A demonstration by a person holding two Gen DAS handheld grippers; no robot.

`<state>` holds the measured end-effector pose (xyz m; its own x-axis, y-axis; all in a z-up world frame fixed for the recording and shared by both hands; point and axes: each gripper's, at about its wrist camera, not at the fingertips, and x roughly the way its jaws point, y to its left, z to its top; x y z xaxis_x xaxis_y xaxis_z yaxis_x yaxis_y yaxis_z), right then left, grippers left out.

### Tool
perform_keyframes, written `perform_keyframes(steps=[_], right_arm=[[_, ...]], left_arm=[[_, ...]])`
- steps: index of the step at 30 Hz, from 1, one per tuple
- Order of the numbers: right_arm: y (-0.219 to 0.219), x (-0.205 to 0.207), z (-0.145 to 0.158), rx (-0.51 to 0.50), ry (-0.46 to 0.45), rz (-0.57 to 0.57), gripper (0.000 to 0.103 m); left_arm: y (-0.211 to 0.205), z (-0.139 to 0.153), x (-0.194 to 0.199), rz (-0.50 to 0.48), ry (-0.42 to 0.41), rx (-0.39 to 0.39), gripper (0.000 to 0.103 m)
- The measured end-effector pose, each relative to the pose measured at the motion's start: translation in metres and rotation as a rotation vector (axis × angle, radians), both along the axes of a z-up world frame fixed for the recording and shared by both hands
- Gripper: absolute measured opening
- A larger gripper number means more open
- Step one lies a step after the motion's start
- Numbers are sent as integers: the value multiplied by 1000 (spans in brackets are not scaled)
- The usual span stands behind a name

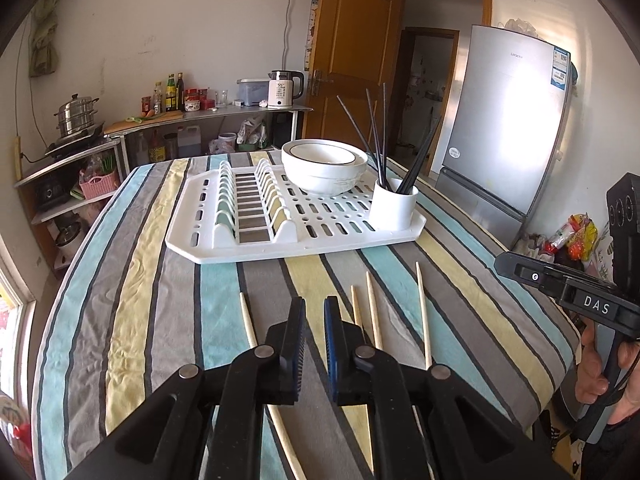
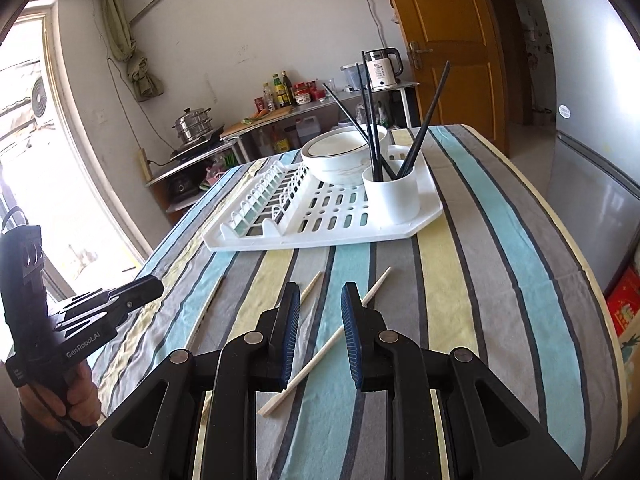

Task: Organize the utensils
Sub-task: 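Withdraw both tools from the cup toward the wooden chopsticks on the cloth, then close the left tool on a wooden chopstick while the right tool grasps another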

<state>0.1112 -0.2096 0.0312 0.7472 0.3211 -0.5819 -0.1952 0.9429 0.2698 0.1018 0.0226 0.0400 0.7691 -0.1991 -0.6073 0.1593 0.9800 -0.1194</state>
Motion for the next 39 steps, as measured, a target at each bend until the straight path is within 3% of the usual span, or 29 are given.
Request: perform_keyframes(steps=[11,25,39], right_arm=[[20,7,-15,-17,44,27,22],[53,62,-47,-62,159,33,22],[73,103,-77,-135,251,9,22]], left_arm=[[13,-22,7,37,63,17,12],[33,-54,65,78,177,21,13],[31,-75,89,76,249,14,13]])
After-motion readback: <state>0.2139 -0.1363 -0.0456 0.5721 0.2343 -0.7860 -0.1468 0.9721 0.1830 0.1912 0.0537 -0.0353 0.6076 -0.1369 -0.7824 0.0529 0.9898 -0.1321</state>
